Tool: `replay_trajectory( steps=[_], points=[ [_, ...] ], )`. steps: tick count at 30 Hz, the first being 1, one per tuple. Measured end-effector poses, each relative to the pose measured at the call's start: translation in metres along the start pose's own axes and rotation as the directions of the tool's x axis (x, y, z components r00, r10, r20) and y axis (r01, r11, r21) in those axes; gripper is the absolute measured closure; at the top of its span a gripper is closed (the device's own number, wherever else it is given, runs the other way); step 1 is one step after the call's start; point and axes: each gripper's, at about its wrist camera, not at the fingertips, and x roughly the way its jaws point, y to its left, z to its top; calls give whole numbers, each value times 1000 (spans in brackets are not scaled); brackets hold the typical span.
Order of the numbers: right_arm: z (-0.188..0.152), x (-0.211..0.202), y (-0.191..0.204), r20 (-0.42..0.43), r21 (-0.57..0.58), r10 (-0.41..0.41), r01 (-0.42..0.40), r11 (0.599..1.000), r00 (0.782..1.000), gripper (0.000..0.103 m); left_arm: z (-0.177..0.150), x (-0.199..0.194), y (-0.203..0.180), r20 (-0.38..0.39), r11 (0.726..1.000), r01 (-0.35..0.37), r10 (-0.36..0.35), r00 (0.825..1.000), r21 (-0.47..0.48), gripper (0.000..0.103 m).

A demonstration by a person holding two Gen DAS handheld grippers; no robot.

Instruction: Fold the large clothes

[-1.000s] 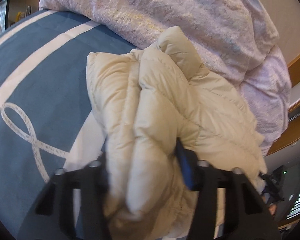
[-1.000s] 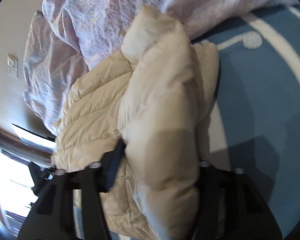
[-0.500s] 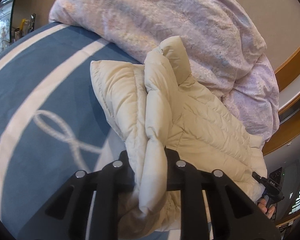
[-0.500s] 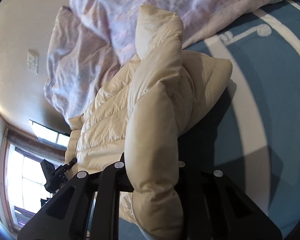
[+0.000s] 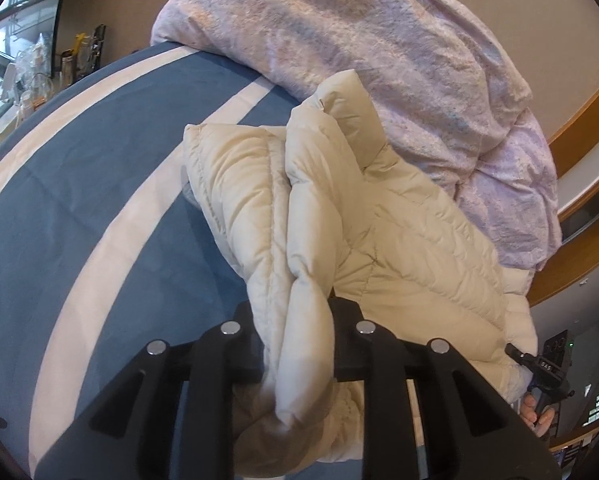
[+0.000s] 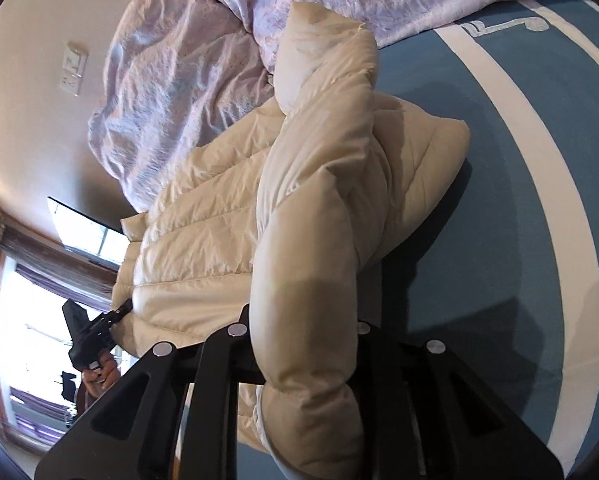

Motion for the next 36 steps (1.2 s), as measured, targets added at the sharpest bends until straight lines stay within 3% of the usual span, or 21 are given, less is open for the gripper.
replay_trajectory(
  steps=[2,4,6,7,9,12,14,16,17,22,25,32,36],
  points=[
    [1,1,0,5,-1,-29,29,1000,1000,79,-1,3,2,-4,1000,-20,20,1000,-5,75],
    [-2,-4,0,20,-13,-106,106,994,994,61,-2,5,4,-10,999,-44,44,999,-20,63],
    [-5,-12,0,51,-24,-192,193,981,980,45,-2,7,7,-17,998,-54,53,998,-33,56],
    [-5,-19,2,83,-30,-240,243,970,967,40,-2,8,8,-20,997,-67,66,998,-39,47],
    [-7,-35,6,152,-37,-325,334,942,934,37,-3,8,12,-22,995,-90,89,996,-49,35],
    [-8,-51,22,249,-52,-421,446,894,872,37,-4,8,19,-35,994,-75,73,997,-83,29],
    [-12,-56,44,320,-98,-444,496,863,837,37,-5,7,23,-32,993,-56,53,998,-103,27],
    [-20,-56,64,371,-163,-431,514,842,823,37,-5,7,23,-31,993,-54,51,998,-108,26],
    [-24,-50,75,387,-201,-416,516,833,823,37,-5,7,22,-30,993,-52,49,998,-110,26],
    [-45,4,121,355,-385,-336,464,798,873,43,-7,9,19,-27,991,-28,25,999,-132,26],
    [-53,38,133,328,-439,-349,469,766,878,49,-8,9,19,-15,987,-10,8,1000,-158,27],
    [-63,53,137,352,-411,-324,456,789,878,50,-9,10,22,3,981,20,-20,1000,-193,27],
    [-73,60,142,371,-422,-328,473,774,869,50,-8,10,23,5,978,30,-30,1000,-206,26]
  ],
)
